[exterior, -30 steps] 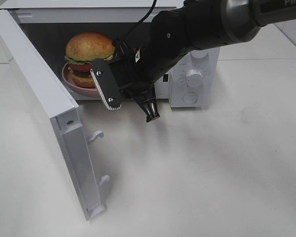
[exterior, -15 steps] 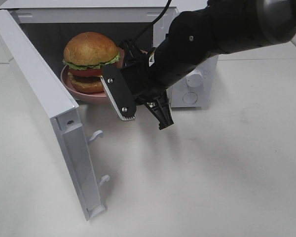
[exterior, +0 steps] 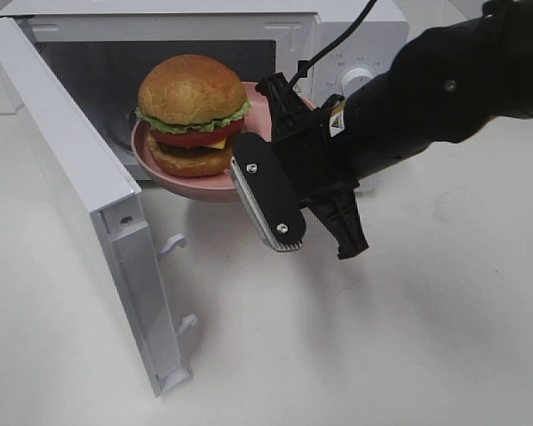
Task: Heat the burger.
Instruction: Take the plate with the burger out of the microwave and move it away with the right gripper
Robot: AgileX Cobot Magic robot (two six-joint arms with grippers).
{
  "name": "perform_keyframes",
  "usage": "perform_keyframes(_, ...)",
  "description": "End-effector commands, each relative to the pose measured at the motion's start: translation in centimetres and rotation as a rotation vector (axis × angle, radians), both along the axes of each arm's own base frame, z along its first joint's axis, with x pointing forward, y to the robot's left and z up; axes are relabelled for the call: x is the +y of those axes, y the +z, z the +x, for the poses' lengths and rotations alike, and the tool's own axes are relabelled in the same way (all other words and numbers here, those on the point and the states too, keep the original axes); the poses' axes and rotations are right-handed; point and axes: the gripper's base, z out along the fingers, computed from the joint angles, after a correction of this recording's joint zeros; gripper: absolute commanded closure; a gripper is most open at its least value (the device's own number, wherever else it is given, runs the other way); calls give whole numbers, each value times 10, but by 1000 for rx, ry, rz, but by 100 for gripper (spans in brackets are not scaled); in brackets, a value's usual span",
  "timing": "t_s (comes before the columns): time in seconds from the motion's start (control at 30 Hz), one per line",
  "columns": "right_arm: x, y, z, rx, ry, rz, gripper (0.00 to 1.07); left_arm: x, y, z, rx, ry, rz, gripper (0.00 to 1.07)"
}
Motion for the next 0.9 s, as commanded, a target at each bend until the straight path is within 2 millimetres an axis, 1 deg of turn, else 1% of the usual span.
perform_keyframes(0.03,-12,18,-8,-79,-34,83,107,0,0,-2,-29,2,-6,9)
perform_keyframes(0.07,-12,18,-8,-79,-34,83,107,0,0,-2,-29,2,-6,9)
perform_keyframes(0.1,-17,20,-15,-81,-34,84,107,0,0,-2,-29,2,-6,9)
perform_keyframes(0.17,-19,20,-18,-82,-34,84,107,0,0,-2,-29,2,-6,9)
perform_keyframes(0.2,-24,21,-24,-80,-34,83,107,0,0,-2,-29,2,-6,9)
perform_keyframes(0.23,-24,21,-24,-80,-34,83,107,0,0,-2,-29,2,-6,9)
perform_keyframes(0.3,-31,22,-33,-82,-34,84,107,0,0,-2,-29,2,-6,9)
perform_keyframes(0.33,-31,22,-33,-82,-34,84,107,0,0,-2,-29,2,-6,9)
perform_keyframes(0.37,-36,22,-40,-81,-32,84,107,0,0,-2,-29,2,-6,9)
perform_keyframes(0.43,-38,22,-43,-79,-32,83,107,0,0,-2,-29,2,-6,9)
perform_keyframes(0.47,-43,22,-49,-75,-34,82,107,0,0,-2,-29,2,-6,9)
perform_keyframes(0.5,-43,22,-49,-75,-34,82,107,0,0,-2,-29,2,-6,9)
perform_keyframes(0.57,-50,22,-59,-68,-33,77,107,0,0,-2,-29,2,-6,9)
perform_keyframes(0.6,-50,22,-59,-68,-33,77,107,0,0,-2,-29,2,-6,9)
perform_keyframes(0.63,-56,22,-66,-63,-33,74,107,0,0,-2,-29,2,-6,9)
perform_keyframes(0.67,-56,22,-66,-63,-33,74,107,0,0,-2,-29,2,-6,9)
perform_keyframes(0.73,-63,23,-75,-66,-33,77,107,0,0,-2,-29,2,-6,9)
perform_keyframes(0.83,-68,24,-81,-64,-33,77,107,0,0,-2,-29,2,-6,9)
perform_keyframes(0.9,-75,23,-91,-50,-30,66,107,0,0,-2,-29,2,-6,9)
